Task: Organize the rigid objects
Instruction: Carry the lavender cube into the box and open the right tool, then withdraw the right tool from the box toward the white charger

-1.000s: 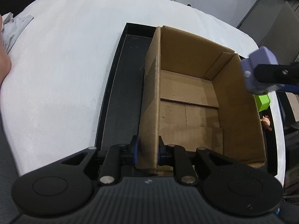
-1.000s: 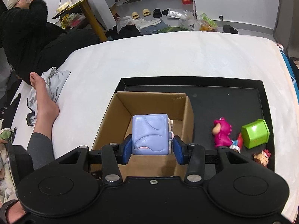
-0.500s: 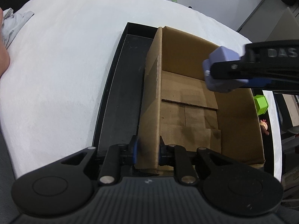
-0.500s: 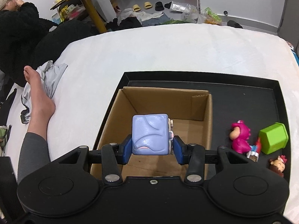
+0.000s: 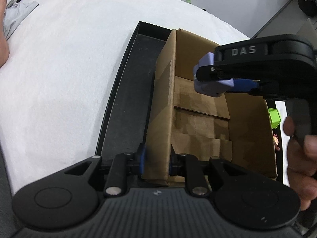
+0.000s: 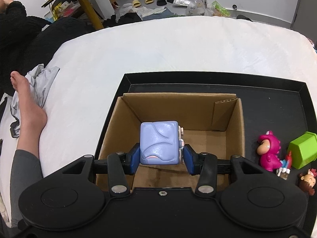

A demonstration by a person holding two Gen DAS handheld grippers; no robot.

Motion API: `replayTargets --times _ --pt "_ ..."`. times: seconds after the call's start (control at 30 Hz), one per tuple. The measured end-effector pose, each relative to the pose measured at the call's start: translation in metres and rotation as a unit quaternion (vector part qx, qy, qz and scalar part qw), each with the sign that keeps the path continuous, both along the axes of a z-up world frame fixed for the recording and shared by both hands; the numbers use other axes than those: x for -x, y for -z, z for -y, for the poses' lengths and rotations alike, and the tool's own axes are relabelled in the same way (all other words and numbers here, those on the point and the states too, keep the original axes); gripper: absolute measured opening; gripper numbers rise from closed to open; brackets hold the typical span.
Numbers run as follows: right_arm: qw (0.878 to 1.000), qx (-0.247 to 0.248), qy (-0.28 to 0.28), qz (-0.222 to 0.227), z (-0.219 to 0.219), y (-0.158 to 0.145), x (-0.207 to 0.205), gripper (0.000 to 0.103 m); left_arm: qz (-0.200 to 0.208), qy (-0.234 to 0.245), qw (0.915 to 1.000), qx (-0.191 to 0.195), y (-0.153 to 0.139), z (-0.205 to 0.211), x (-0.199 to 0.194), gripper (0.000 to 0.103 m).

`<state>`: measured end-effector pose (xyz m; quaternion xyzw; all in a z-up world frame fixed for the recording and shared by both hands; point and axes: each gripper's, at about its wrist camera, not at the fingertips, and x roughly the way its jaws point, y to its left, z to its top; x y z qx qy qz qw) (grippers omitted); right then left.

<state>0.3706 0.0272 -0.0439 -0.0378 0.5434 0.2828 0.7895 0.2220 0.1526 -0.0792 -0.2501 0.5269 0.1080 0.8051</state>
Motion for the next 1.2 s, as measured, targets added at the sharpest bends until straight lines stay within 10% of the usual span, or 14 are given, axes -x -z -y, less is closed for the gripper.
replayTargets --times 1.2 --pt "0.998 -0.062 -0.017 -0.014 0.075 -0.062 0.023 0.058 -0.008 0.001 0.9999 -0.009 0.0 0.002 -0.004 0.02"
